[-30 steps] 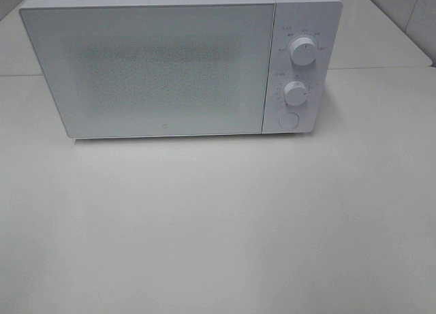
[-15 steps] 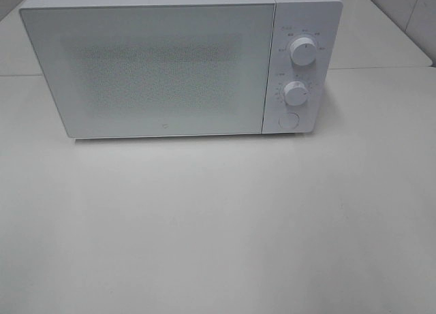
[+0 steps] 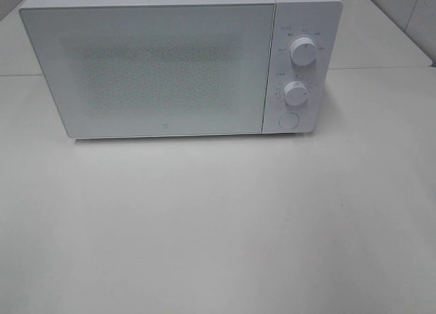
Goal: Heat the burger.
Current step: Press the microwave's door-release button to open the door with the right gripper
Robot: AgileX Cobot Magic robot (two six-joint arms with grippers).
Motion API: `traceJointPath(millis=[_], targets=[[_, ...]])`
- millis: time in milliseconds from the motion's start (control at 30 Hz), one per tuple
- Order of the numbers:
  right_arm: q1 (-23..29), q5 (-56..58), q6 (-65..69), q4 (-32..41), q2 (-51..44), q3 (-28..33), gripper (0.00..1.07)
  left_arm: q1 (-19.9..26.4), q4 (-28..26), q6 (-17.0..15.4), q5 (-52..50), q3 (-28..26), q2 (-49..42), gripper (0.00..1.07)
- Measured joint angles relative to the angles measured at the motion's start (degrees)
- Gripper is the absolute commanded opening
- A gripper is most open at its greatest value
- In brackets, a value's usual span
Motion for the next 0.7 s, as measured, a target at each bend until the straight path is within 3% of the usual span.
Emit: traceJointPath(millis=[167, 567, 700], targets=[[0.00, -5.16, 0.00, 0.00, 5.16, 0.00, 0.00, 0.00, 0.00, 0.00, 0.00, 0.00, 0.00, 0.00], [0.40, -15.76, 2.29, 0.00, 14.09, 0.00, 0.00, 0.00, 0.00, 0.00, 0.00, 0.00, 0.00, 0.00], [5.73, -19.25, 3.04, 0.06, 16.67, 0.00, 0.00, 0.00, 0.00, 0.00, 0.00, 0.00, 0.00, 0.00]])
